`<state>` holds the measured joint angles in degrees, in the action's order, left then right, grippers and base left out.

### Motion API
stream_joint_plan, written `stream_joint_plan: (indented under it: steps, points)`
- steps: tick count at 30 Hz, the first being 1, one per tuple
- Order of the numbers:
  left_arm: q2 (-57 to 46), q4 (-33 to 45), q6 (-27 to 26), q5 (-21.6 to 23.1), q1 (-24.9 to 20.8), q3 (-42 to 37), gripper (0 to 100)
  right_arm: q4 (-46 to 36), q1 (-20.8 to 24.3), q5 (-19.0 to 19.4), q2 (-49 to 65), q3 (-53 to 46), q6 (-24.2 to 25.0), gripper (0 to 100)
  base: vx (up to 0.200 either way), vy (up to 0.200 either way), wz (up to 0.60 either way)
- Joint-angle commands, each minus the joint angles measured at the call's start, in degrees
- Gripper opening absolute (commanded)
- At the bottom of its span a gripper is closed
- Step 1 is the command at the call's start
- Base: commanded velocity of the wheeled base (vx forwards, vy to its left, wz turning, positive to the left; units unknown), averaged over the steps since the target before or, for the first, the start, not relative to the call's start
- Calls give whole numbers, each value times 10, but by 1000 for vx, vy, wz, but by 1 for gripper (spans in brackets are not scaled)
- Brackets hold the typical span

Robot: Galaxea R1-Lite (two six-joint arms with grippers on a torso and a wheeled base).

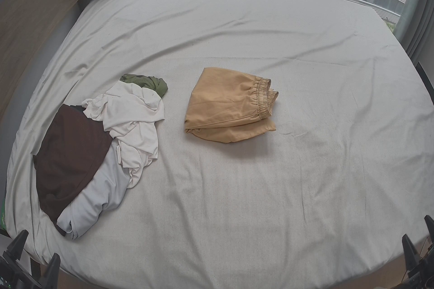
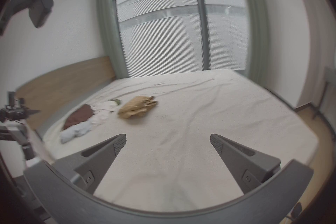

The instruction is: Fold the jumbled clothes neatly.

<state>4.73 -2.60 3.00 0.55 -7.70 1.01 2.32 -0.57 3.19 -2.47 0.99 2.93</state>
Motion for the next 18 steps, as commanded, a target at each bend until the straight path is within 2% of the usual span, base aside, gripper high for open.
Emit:
stream_joint_plan:
  steps: [1,9,18]
  points:
    - [-23,24,-16,-13,79,-10,100,-24,-2,-43,17,-10,-21,100,0,0,0]
    - [-47,24,-21,-11,78,-10,100,-22,-3,-20,17,-10,-34,100,0,0,0]
    - [-47,23,-28,-7,79,-10,100,-24,-2,-19,17,-10,-29,100,0,0,0]
